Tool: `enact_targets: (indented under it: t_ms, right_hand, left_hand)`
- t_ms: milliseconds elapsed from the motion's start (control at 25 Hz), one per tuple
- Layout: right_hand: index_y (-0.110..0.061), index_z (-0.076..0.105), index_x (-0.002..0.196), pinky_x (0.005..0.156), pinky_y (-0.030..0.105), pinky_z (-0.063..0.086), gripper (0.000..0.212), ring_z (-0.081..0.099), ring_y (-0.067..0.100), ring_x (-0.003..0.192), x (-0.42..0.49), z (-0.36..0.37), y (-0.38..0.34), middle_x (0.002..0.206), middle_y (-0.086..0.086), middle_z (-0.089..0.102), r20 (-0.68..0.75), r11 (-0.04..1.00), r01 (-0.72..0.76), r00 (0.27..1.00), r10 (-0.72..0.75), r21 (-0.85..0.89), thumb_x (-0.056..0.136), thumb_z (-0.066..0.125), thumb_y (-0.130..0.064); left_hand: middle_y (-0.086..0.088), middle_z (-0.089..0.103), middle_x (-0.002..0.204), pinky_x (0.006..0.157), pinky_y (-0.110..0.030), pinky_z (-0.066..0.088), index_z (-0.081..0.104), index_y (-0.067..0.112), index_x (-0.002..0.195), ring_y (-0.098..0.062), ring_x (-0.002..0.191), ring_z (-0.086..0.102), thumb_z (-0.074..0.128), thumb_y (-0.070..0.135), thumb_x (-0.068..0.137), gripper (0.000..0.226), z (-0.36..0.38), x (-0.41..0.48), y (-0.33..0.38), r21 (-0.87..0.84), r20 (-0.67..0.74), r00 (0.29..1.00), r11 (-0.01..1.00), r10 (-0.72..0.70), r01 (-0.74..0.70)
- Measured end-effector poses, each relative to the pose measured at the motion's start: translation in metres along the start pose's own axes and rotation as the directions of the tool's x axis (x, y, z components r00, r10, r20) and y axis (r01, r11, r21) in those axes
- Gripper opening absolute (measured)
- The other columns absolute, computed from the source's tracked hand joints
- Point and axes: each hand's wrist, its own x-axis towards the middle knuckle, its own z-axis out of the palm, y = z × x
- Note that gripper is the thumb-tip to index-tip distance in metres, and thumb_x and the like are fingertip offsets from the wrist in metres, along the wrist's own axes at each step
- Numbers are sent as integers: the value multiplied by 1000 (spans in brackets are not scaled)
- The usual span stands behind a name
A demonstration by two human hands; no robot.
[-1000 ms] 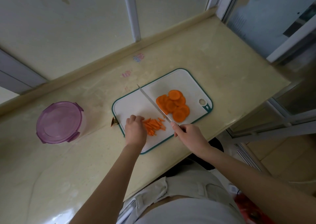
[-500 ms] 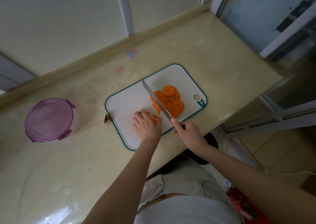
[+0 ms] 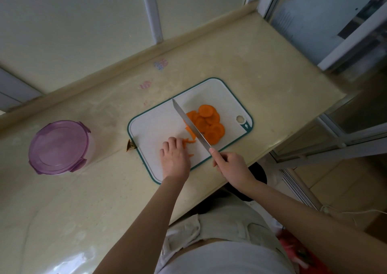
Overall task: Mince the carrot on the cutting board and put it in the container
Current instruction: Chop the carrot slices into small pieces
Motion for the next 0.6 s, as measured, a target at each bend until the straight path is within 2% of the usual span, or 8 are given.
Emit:
enact_targets:
  t_ms: [80,160,360,520,600]
  right_hand:
    - [-13,57,64,54,26,39,50,45,11,48,1,1,-2,52,-2,49,2,1000,1,1000,-1,-19,94,45,-50]
    - [-13,57,64,56,26,39,50,46,11,49,1,1,-4,53,-2,50,-5,1000,-8,1000,8,-15,94,44,-51]
    - [-13,58,65,55,25,38,48,46,11,50,0,-2,-6,55,-2,49,-10,1000,-20,1000,20,13,95,45,-49]
    - [-12,57,66,53,24,37,48,45,10,49,-1,-2,-3,55,-1,49,4,999,-33,999,32,27,95,45,-49]
    - [-12,58,66,53,24,37,49,45,9,48,0,-1,-3,55,-1,50,5,999,-37,999,37,20,94,45,-49]
  left_hand:
    - [-9,44,118,88,-35,32,47,13,118,-26,107,40,39,41,96,37,-4,5,8,-51,2,994,993,-106,106]
    - [-10,43,117,89,-37,32,47,16,119,-27,107,39,43,43,93,37,-5,14,15,-69,16,990,988,-140,141]
    - [-8,42,115,91,-35,32,53,18,110,-26,106,37,45,28,95,20,-3,20,7,-39,30,999,999,31,-29]
    - [-6,42,118,94,-31,32,52,14,116,-22,108,38,42,29,96,27,-7,13,-5,-10,44,995,996,87,-87]
    - [-5,43,118,94,-29,31,49,13,120,-20,109,39,42,31,95,31,-10,11,-12,-59,58,991,991,121,-117]
